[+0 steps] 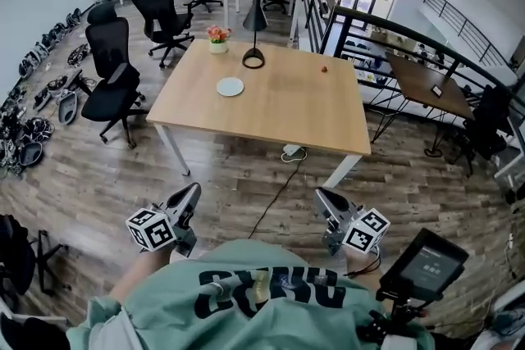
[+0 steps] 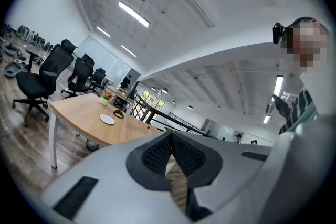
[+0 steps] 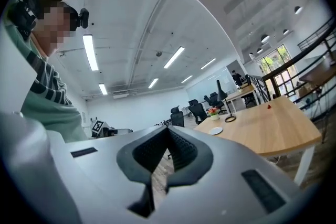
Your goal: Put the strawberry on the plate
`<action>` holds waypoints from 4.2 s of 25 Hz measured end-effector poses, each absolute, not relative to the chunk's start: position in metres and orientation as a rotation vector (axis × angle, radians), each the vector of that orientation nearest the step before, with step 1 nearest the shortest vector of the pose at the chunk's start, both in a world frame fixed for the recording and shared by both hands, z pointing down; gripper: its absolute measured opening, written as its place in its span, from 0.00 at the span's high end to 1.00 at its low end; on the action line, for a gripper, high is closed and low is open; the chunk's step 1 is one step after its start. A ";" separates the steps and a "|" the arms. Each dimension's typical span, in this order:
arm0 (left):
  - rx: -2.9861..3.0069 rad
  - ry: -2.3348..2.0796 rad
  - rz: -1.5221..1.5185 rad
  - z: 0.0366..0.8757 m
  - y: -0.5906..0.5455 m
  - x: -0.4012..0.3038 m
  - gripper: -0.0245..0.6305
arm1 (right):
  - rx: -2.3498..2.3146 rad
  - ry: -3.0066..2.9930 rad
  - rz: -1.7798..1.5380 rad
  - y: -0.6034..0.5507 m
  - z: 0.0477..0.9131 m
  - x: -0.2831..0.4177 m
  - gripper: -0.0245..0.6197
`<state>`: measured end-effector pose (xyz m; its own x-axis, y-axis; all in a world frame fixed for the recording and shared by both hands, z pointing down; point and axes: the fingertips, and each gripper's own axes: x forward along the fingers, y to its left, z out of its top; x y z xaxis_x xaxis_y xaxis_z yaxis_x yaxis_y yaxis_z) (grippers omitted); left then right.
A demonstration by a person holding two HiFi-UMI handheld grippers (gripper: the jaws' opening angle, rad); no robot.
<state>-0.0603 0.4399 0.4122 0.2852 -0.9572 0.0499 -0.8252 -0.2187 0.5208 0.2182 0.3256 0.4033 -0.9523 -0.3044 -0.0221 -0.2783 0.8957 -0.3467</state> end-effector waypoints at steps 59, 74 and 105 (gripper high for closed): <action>2.128 -1.632 -0.354 0.429 0.052 -0.237 0.96 | -0.404 3.039 -0.473 -0.093 0.418 0.013 0.95; 2.085 -1.634 -0.223 0.420 -0.092 -0.091 0.96 | -0.298 2.960 -0.605 -0.242 0.448 0.133 0.95; 2.298 -1.444 -0.177 0.441 -0.220 -0.228 0.96 | -0.711 3.043 -0.547 -0.320 0.447 0.045 0.95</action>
<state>-0.2278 -0.2204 0.4408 0.4527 -0.8846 0.1123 -0.8314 -0.3732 0.4117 0.0448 -0.3197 0.4465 -0.8992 -0.4242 0.1071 -0.4350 0.8402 -0.3238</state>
